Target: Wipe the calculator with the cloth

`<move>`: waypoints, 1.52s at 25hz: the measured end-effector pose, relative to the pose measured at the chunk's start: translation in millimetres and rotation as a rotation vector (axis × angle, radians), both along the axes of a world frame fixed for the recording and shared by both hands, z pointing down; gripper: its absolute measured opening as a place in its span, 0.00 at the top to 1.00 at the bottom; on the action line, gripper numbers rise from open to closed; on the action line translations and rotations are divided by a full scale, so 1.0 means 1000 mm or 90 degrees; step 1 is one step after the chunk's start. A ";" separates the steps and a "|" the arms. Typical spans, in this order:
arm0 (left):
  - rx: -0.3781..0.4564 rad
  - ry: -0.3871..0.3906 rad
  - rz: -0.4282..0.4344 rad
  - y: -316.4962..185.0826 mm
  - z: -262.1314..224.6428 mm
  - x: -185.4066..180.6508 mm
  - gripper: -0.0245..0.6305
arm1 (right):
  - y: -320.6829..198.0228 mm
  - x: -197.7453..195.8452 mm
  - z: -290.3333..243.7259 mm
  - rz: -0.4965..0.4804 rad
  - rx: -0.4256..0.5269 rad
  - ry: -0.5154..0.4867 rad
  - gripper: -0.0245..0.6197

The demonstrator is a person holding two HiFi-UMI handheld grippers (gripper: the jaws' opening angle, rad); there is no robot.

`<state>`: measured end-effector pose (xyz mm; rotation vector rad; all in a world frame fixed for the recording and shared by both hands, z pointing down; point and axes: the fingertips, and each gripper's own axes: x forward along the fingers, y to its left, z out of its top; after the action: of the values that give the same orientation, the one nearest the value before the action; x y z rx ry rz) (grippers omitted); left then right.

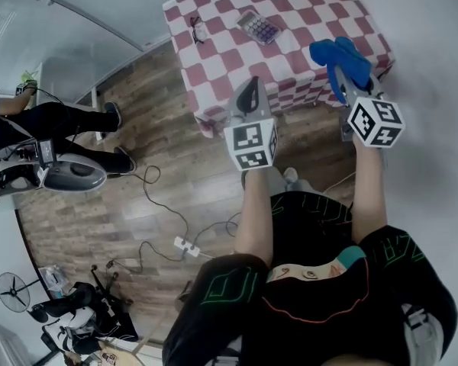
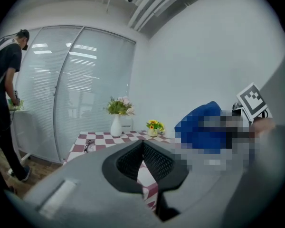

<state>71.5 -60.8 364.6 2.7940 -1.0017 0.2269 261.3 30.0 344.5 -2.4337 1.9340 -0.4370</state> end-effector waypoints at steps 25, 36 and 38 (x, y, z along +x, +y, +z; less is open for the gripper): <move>-0.126 0.017 -0.086 -0.198 0.094 0.065 0.95 | -0.241 0.034 0.050 -0.150 -0.112 0.093 0.81; -0.173 0.043 -0.142 -0.253 0.117 0.054 0.95 | -0.330 0.004 0.083 -0.260 -0.174 0.143 0.81; -0.183 0.042 -0.153 -0.256 0.122 0.051 0.95 | -0.338 0.000 0.086 -0.279 -0.180 0.155 0.81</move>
<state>122.2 -317.2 486.7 2.3857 -1.1740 0.2253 261.8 -308.0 430.5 -2.2890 2.6955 -0.4632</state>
